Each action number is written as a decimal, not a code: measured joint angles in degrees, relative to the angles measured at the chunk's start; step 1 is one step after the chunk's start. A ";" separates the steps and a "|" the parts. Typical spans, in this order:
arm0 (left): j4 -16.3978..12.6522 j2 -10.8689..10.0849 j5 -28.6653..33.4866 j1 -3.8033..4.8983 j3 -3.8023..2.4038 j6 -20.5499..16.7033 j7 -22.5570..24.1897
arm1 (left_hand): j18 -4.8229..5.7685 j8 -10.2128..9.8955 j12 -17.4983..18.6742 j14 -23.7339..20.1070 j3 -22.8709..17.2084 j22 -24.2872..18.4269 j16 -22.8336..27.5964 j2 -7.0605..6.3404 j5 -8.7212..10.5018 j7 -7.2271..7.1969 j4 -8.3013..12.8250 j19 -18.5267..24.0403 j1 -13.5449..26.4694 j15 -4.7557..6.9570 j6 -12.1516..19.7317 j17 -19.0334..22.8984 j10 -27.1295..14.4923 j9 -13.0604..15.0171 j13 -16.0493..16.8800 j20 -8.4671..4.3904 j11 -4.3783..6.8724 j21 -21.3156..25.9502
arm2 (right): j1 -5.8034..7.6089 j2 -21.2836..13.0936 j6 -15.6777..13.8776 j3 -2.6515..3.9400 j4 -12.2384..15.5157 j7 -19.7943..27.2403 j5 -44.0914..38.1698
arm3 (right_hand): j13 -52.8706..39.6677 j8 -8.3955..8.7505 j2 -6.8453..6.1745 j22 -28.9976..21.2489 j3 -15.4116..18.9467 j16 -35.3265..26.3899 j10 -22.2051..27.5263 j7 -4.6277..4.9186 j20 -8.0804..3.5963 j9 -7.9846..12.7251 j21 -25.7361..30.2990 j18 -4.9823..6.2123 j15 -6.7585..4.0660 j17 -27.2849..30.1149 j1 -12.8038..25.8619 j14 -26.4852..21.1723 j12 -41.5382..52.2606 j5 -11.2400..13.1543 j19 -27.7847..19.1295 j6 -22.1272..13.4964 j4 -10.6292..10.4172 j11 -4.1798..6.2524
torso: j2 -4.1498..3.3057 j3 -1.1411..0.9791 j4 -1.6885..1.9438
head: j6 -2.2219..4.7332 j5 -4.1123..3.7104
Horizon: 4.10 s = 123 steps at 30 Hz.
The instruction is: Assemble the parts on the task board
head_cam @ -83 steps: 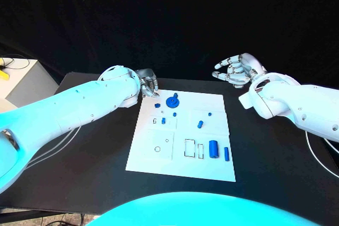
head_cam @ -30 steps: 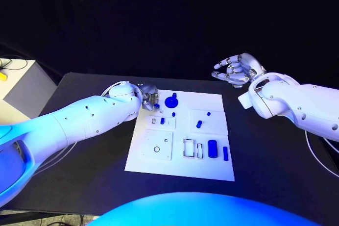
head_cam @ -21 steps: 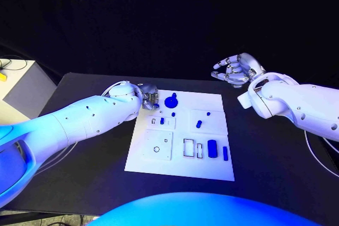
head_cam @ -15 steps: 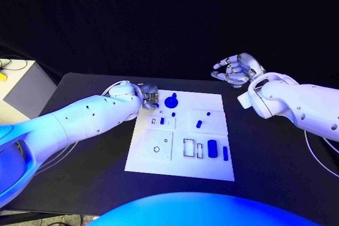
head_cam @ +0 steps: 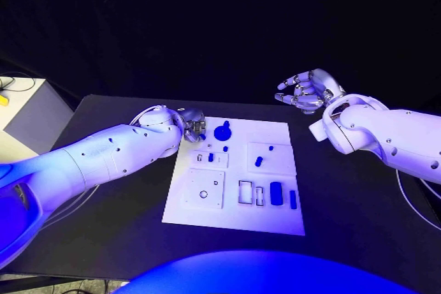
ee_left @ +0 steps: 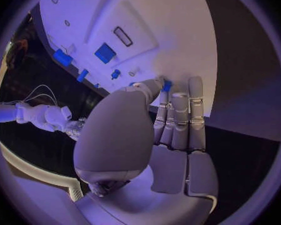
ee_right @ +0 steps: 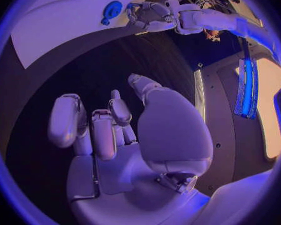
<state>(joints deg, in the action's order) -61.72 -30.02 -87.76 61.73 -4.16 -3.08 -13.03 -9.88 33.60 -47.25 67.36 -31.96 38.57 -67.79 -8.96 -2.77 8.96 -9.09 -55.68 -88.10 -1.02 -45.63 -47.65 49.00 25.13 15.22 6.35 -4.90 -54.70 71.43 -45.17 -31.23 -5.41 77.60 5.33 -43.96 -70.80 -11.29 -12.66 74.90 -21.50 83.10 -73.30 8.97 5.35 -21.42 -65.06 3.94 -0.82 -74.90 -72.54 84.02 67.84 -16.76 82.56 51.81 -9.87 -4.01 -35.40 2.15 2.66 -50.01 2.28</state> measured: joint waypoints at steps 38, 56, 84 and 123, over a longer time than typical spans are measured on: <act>-2.54 -2.52 2.34 -0.21 -0.14 -3.82 1.64 | 0.08 -4.01 8.20 -2.83 -1.44 0.44 1.69 -2.86 -0.45 1.36 3.68 3.22 11.12 -1.60 1.42 5.44 0.93 -3.02 -3.49 1.50 -1.31 -0.43 | 0.00 -0.28 0.00 0.00 0.04 0.00 0.00 | 0.03 -0.23 0.00 0.02 0.00 0.00 0.00 0.00 0.00 -0.04 0.00 0.00 0.00 -0.03 0.00 0.00 0.00 0.00 0.00 0.00 0.00 0.00 | -0.01 0.00 -0.01 | 0.00 0.09; -2.34 -0.88 4.08 -0.56 -0.02 -10.62 5.47 | 0.10 1.92 -5.52 1.24 7.75 -3.11 -4.77 -4.62 -0.45 0.61 -0.55 -0.75 8.48 -0.66 3.12 -2.06 -0.79 -1.24 3.14 1.13 -0.52 3.40 | 0.00 -0.17 0.00 0.00 0.05 0.02 0.00 | -0.04 -0.23 0.00 0.01 0.17 0.00 0.00 0.00 0.00 -0.09 -0.27 0.00 0.00 -0.02 0.00 0.00 0.00 -0.33 0.00 0.00 -0.17 0.00 | -0.03 -0.04 -0.04 | 0.00 0.18; 0.47 1.58 1.83 -1.76 0.16 -8.88 3.93 | 0.12 5.38 -20.15 6.15 10.78 -1.39 -11.31 -4.61 -0.45 -0.70 -3.17 -1.36 6.98 0.19 2.41 -11.87 -2.43 -1.61 10.86 0.52 0.70 1.07 | 0.00 -0.13 0.00 0.00 0.12 0.02 -0.01 | -0.02 -0.23 0.00 0.04 0.17 0.00 0.00 0.00 0.00 -0.08 -0.27 0.00 0.00 -0.01 0.00 0.00 0.00 -0.33 0.00 0.00 -0.17 0.00 | -0.05 0.03 -0.03 | 0.00 -0.09; 1.59 2.14 1.81 -1.81 0.11 -5.80 2.85 | 0.12 5.58 -20.61 6.15 9.36 -0.88 -11.31 -2.31 -0.44 -0.69 -3.88 -1.35 4.68 0.19 2.42 -11.42 -3.68 -2.22 10.93 0.52 0.73 0.63 | 0.00 -0.10 -0.01 0.00 0.16 0.03 -0.02 | -0.07 -0.67 0.00 0.02 0.16 0.00 0.00 0.00 0.00 -0.15 -0.27 0.00 0.00 0.00 0.00 0.00 0.22 -0.32 0.00 0.00 -0.16 0.00 | -0.02 -0.03 -0.02 | 0.00 -0.23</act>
<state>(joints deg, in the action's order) -60.13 -27.88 -85.95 59.92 -4.05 -8.88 -10.18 -9.76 39.18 -67.85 73.51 -22.59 37.69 -79.10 -11.27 -3.21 8.27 -12.97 -57.03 -83.42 -0.83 -43.20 -59.07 45.32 22.91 26.16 6.87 -4.17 -54.07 71.42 -45.28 -31.23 -5.42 77.76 5.36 -43.98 -70.87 -11.96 -12.66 74.92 -21.34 83.10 -73.30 8.97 5.35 -21.56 -65.33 3.94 -0.82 -74.91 -72.53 84.02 68.06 -17.09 82.56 51.81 -10.03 -4.01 -35.41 2.12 2.64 -50.01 2.05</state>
